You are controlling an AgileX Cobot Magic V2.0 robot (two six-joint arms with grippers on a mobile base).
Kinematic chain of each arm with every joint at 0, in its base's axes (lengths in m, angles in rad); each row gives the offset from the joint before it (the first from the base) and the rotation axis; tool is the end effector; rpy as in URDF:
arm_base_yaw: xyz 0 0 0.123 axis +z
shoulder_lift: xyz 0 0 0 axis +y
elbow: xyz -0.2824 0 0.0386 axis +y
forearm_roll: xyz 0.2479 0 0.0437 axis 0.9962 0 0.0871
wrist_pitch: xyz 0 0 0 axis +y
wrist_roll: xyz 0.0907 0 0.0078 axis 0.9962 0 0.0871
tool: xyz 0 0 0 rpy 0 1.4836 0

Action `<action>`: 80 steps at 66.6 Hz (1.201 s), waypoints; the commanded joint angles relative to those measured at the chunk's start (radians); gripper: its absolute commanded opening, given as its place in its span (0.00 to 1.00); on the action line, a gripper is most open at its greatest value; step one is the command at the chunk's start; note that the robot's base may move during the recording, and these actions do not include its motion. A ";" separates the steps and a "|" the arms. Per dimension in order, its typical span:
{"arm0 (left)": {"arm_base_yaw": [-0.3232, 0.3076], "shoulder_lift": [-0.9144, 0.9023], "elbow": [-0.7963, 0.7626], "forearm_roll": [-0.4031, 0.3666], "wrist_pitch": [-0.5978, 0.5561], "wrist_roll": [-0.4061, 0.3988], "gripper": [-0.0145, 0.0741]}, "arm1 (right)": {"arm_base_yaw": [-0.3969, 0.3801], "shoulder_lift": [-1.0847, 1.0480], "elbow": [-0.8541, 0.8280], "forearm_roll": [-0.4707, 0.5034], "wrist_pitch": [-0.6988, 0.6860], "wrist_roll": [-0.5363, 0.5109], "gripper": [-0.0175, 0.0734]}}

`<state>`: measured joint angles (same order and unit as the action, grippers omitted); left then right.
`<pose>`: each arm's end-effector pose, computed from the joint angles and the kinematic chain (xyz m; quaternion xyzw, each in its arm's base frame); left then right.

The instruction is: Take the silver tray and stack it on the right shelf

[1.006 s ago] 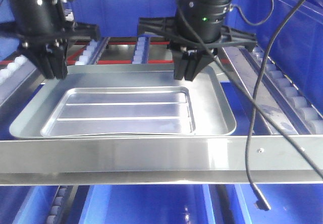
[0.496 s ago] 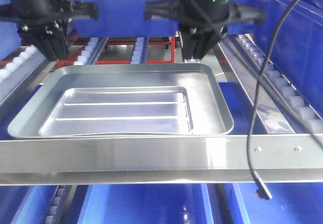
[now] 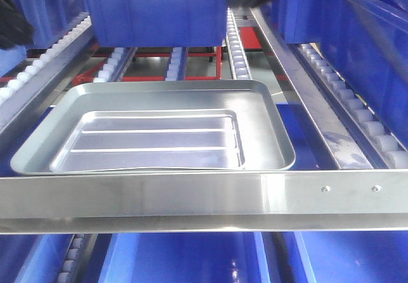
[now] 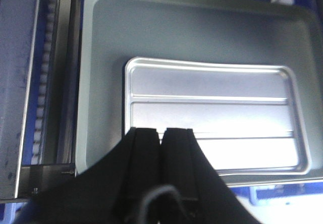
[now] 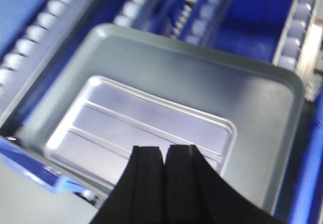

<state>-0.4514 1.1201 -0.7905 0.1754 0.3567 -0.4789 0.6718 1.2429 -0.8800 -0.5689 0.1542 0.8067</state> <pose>0.2145 -0.0978 0.3042 0.0462 0.8816 -0.1502 0.4451 0.2209 0.1659 0.3197 -0.1552 0.8202 0.2117 0.5083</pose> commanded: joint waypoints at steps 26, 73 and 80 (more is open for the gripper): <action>-0.004 -0.635 0.291 0.146 -0.229 -0.004 0.06 | 0.001 -0.628 0.334 -0.108 -0.154 -0.002 0.25; -0.004 -0.956 0.309 0.140 0.009 -0.004 0.06 | 0.000 -0.927 0.415 -0.108 -0.034 -0.002 0.25; -0.004 -0.956 0.309 0.140 0.009 -0.004 0.06 | 0.000 -0.927 0.415 -0.108 -0.037 -0.002 0.25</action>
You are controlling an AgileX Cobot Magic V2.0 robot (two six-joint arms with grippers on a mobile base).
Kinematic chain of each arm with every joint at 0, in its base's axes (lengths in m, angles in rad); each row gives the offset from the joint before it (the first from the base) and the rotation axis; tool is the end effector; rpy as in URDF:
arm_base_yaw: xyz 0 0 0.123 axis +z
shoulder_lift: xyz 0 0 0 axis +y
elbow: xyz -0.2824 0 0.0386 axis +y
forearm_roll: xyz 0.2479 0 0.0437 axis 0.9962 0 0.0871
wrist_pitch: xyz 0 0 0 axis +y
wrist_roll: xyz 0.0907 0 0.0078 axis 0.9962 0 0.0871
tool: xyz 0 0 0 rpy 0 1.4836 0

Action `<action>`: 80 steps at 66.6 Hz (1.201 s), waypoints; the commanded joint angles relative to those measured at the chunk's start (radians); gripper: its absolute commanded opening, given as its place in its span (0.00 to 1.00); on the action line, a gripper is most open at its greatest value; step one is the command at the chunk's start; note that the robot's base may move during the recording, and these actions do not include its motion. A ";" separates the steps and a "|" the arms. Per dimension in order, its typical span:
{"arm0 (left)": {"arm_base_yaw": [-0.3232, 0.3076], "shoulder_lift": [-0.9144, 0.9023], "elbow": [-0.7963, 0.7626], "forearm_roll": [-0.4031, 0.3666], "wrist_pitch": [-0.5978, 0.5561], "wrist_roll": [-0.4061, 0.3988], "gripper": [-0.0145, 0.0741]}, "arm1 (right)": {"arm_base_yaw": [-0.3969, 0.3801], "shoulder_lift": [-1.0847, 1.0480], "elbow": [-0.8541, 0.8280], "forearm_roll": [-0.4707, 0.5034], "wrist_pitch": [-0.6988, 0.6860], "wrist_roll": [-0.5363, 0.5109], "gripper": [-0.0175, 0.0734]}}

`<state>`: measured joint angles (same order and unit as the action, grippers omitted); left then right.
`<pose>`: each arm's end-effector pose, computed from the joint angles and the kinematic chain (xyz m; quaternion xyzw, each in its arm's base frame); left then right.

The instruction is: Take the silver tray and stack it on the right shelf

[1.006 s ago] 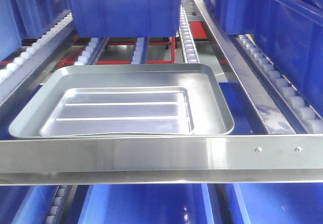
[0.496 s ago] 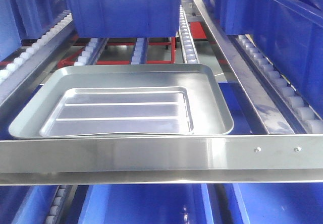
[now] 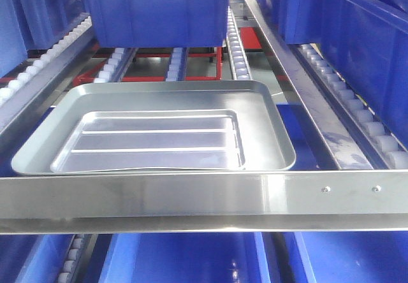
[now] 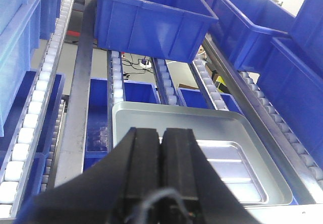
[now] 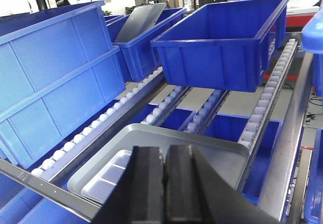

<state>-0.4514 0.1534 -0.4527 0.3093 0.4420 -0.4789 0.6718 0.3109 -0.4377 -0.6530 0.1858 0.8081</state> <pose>0.0421 -0.0072 0.3157 0.0460 0.7185 -0.1763 0.6713 0.0640 0.0377 0.3267 -0.1319 0.6708 0.2605 0.6818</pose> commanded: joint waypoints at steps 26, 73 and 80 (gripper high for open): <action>-0.004 0.011 -0.028 0.006 -0.076 -0.004 0.06 | -0.249 -0.093 0.167 0.343 -0.134 -0.311 0.25; -0.004 0.011 -0.028 0.006 -0.076 -0.004 0.06 | -0.634 -0.340 0.468 0.559 -0.324 -0.620 0.25; -0.004 0.011 -0.028 0.006 -0.076 -0.004 0.06 | -0.634 -0.340 0.468 0.548 -0.324 -0.620 0.25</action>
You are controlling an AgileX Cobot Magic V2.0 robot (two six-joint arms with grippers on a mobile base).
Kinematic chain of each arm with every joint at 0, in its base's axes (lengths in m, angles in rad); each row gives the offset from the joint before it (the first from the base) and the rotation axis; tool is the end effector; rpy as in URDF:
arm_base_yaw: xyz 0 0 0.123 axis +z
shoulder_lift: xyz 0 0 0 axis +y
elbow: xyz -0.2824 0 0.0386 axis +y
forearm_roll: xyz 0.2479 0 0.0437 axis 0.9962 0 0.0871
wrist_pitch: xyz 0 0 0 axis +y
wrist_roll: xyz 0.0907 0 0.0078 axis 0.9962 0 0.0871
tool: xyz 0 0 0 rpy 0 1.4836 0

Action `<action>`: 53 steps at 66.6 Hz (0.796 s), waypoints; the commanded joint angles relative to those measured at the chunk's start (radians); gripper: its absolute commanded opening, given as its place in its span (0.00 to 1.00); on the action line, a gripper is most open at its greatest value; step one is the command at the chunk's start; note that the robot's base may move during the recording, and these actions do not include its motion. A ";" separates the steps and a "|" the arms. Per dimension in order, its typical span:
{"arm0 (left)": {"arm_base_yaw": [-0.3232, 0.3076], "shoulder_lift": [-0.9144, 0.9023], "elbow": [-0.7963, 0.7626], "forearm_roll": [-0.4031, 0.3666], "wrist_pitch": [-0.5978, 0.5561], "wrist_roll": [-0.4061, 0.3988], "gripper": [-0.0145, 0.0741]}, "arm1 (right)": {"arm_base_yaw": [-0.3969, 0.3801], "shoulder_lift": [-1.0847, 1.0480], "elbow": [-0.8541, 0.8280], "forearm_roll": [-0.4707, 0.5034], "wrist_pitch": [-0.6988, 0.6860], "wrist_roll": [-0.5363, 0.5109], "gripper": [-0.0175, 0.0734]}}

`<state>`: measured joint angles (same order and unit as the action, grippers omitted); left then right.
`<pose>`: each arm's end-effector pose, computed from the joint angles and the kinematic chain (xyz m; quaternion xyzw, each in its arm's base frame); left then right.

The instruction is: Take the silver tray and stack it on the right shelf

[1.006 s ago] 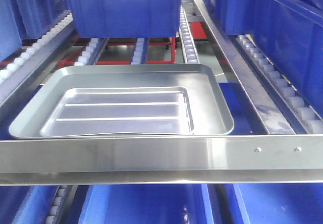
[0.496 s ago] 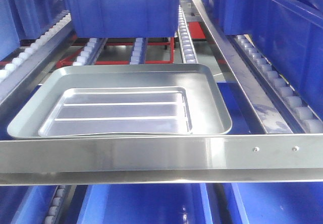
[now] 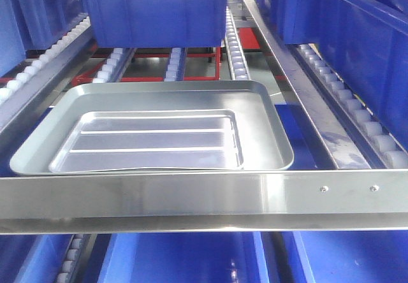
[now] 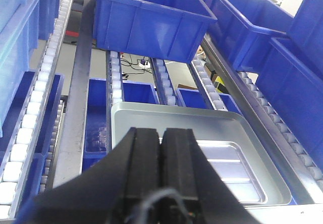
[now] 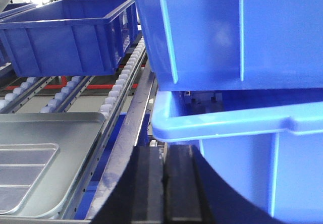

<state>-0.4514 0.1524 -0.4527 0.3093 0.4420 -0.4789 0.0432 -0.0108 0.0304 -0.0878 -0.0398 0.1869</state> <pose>0.0419 -0.0071 0.3157 0.0459 0.7181 -0.1764 0.6716 0.0564 0.0027 0.2070 0.0174 0.6680 0.0541 0.7420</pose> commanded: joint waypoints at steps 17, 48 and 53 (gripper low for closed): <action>-0.004 0.012 -0.028 0.006 -0.076 -0.004 0.06 | -0.006 -0.019 0.000 -0.017 -0.098 0.001 0.25; -0.004 -0.001 -0.005 0.052 -0.050 -0.004 0.06 | -0.006 -0.019 0.000 -0.017 -0.098 0.001 0.25; 0.015 -0.047 0.034 0.051 -0.065 0.033 0.06 | -0.006 -0.019 0.000 -0.017 -0.098 0.001 0.25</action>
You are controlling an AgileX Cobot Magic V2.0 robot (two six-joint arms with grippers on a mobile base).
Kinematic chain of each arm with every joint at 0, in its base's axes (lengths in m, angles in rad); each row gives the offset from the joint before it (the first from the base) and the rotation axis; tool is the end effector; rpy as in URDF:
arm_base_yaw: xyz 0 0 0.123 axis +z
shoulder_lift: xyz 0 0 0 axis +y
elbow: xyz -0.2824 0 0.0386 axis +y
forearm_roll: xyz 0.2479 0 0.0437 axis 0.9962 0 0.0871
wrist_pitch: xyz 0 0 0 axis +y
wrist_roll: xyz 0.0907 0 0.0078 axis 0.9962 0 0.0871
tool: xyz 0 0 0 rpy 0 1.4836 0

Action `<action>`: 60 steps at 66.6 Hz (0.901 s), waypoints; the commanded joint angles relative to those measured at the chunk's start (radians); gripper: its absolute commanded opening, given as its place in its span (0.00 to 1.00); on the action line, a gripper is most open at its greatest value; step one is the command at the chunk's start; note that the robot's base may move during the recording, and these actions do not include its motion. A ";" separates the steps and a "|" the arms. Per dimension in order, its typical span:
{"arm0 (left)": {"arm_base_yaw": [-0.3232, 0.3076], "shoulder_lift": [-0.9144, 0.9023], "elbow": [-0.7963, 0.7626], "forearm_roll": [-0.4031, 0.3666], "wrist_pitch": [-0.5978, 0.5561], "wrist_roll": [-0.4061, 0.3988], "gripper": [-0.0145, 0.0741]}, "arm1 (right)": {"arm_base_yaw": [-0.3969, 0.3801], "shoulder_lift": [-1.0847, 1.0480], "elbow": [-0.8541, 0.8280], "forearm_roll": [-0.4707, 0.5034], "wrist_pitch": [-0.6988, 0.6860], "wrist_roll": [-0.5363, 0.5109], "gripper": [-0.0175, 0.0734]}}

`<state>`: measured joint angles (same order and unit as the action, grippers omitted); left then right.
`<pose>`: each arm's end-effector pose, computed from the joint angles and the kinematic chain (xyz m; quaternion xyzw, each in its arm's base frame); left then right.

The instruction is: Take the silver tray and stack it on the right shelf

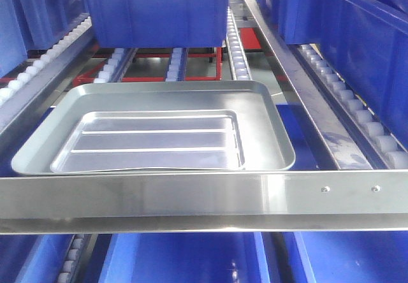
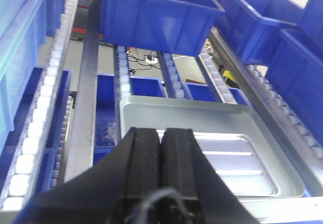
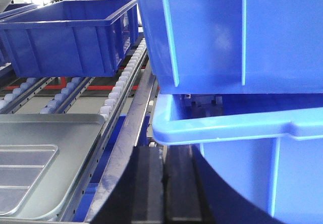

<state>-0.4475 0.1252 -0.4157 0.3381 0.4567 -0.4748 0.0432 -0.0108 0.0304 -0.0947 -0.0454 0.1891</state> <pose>0.0414 -0.0051 0.3042 0.0507 0.7248 -0.1571 0.6689 0.0563 0.0028 0.2075 0.0155 0.6659 0.0527 0.7440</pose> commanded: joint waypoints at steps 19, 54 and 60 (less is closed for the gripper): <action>0.345 -0.144 0.228 -0.503 -0.226 0.530 0.06 | -0.006 -0.018 0.000 -0.010 -0.093 -0.001 0.25; 0.407 -0.149 0.471 -0.388 -0.600 0.451 0.06 | -0.006 -0.018 0.000 -0.010 -0.093 -0.001 0.25; 0.404 -0.149 0.471 -0.386 -0.592 0.451 0.06 | -0.006 -0.018 0.000 -0.010 -0.093 -0.001 0.25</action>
<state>-0.0359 -0.0116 0.0300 -0.0535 -0.0645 -0.0130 0.0432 -0.0108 0.0304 -0.0947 -0.0489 0.1891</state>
